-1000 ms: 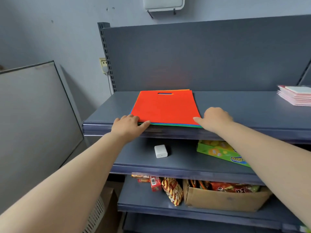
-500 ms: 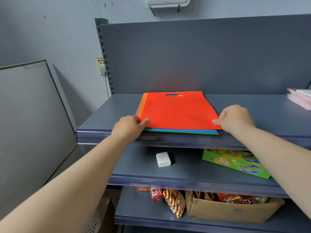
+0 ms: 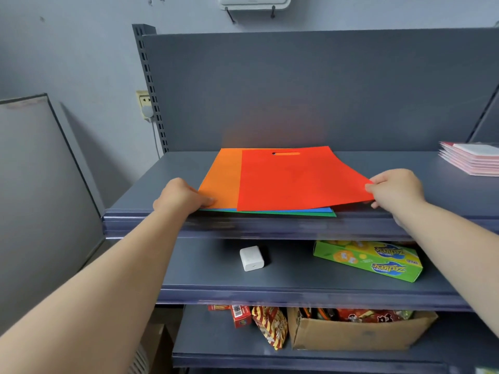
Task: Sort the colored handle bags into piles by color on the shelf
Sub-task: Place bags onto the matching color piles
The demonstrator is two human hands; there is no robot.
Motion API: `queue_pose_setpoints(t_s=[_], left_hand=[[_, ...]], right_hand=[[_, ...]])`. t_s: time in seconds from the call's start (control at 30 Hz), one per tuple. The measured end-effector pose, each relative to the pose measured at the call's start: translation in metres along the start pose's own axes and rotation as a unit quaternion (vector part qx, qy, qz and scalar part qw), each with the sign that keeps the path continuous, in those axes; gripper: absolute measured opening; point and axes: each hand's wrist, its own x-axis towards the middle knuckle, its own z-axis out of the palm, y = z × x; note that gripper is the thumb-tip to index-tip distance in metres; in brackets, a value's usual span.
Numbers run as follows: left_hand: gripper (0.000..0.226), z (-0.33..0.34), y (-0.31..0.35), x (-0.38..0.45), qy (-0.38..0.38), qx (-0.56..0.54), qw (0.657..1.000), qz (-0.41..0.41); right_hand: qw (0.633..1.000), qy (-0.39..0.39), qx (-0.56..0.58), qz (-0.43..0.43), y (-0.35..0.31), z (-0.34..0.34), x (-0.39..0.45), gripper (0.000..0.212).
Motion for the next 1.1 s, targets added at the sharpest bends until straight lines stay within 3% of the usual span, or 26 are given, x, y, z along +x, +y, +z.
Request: queue_pose_setpoints(t_s=[0.3, 0.4, 0.53, 0.63, 0.77, 0.83, 0.97, 1.1], left_hand=[[0.033, -0.002, 0.004, 0.013, -0.01, -0.024, 1.0, -0.007], [0.012, 0.001, 0.009, 0.015, 0.008, -0.059, 0.998, 0.011], [0.022, 0.001, 0.016, 0.019, 0.011, -0.116, 0.993, 0.0], [0.036, -0.002, 0.022, 0.017, 0.007, -0.078, 0.997, 0.003], [0.011, -0.005, 0.028, 0.01, -0.02, -0.024, 0.999, 0.042], [0.016, -0.009, 0.029, 0.005, -0.009, -0.007, 0.997, 0.072], [0.023, -0.029, 0.033, -0.013, 0.041, -0.107, 0.989, 0.096], [0.015, -0.065, 0.031, -0.045, 0.106, -0.201, 0.97, 0.084]], right_hand=[[0.999, -0.021, 0.016, 0.031, -0.011, 0.008, 0.009, 0.013], [0.996, -0.038, 0.065, 0.055, -0.016, 0.01, 0.006, 0.009], [0.981, -0.09, 0.147, 0.09, -0.025, 0.013, 0.001, 0.019], [0.97, -0.117, 0.184, 0.109, -0.032, 0.014, -0.002, 0.015], [0.971, -0.107, 0.18, 0.112, -0.033, 0.013, 0.0, 0.025], [0.976, -0.087, 0.174, 0.099, -0.032, 0.01, -0.001, 0.026], [0.96, -0.076, 0.259, 0.072, -0.038, 0.0, -0.008, 0.033], [0.915, -0.079, 0.389, 0.07, -0.051, -0.018, -0.017, 0.037]])
